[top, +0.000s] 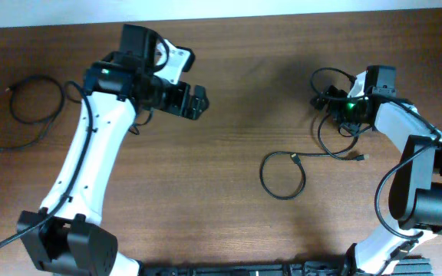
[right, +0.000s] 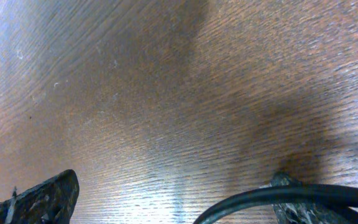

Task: Untangle cables

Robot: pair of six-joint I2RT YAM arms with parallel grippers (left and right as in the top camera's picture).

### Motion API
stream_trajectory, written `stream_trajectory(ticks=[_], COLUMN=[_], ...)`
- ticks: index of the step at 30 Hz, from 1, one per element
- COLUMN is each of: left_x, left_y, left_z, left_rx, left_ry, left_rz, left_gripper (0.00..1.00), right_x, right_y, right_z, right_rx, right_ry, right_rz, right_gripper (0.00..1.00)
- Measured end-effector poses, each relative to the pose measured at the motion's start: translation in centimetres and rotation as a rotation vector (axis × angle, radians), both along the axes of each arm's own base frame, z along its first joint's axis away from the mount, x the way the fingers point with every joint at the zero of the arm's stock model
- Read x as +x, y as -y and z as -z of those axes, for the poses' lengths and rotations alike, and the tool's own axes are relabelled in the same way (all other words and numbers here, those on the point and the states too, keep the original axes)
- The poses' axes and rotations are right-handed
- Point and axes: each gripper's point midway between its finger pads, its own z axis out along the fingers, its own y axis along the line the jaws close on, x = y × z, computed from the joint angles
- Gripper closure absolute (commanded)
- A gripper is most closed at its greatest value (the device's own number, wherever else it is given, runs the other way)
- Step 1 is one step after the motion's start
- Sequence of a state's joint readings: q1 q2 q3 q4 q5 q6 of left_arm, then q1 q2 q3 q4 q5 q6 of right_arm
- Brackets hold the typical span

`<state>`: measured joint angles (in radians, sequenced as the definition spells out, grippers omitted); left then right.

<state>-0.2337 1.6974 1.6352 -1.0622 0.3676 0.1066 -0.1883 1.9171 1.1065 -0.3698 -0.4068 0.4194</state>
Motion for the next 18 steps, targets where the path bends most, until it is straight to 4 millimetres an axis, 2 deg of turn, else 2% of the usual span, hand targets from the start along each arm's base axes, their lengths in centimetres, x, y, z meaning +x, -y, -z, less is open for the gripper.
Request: stream_trajectory(ticks=[1, 2, 4, 6, 9, 13, 16, 18], left_x=[-0.3, -0.4, -0.8, -1.2, -1.3, -1.1, -0.7, -0.5], left_y=[0.7, 1.0, 1.9, 2.6, 2.8, 2.4, 1.7, 1.3], left_z=[0.0, 0.0, 0.0, 0.0, 0.0, 0.2, 0.4, 0.5], left_rx=[-0.001, -0.001, -0.001, 0.000, 0.006, 0.027, 0.068, 0.092], left_ry=[-0.001, -0.001, -0.001, -0.001, 0.001, 0.006, 0.017, 0.025], left_rz=[0.016, 0.025, 0.049, 0.068, 0.072, 0.062, 0.041, 0.029], left_gripper=[0.01, 0.01, 0.01, 0.01, 0.01, 0.01, 0.01, 0.01], right_x=[-0.1, -0.1, -0.3, -1.3, -2.7, -4.5, -7.0, -8.6], right_y=[0.0, -0.1, 0.0, 0.3, 0.4, -2.6, -4.8, -5.5], right_z=[0.0, 0.0, 0.1, 1.0, 1.9, 1.6, 1.2, 1.0], right_rx=[0.001, 0.002, -0.003, 0.001, 0.043, 0.200, 0.304, 0.327], right_ry=[-0.003, -0.004, -0.012, -0.065, -0.123, -0.160, -0.219, -0.266], right_rz=[-0.004, -0.005, -0.006, 0.006, 0.024, -0.071, -0.158, -0.201], right_gripper=[0.04, 0.33, 0.76, 0.94, 0.96, 0.96, 0.96, 0.96])
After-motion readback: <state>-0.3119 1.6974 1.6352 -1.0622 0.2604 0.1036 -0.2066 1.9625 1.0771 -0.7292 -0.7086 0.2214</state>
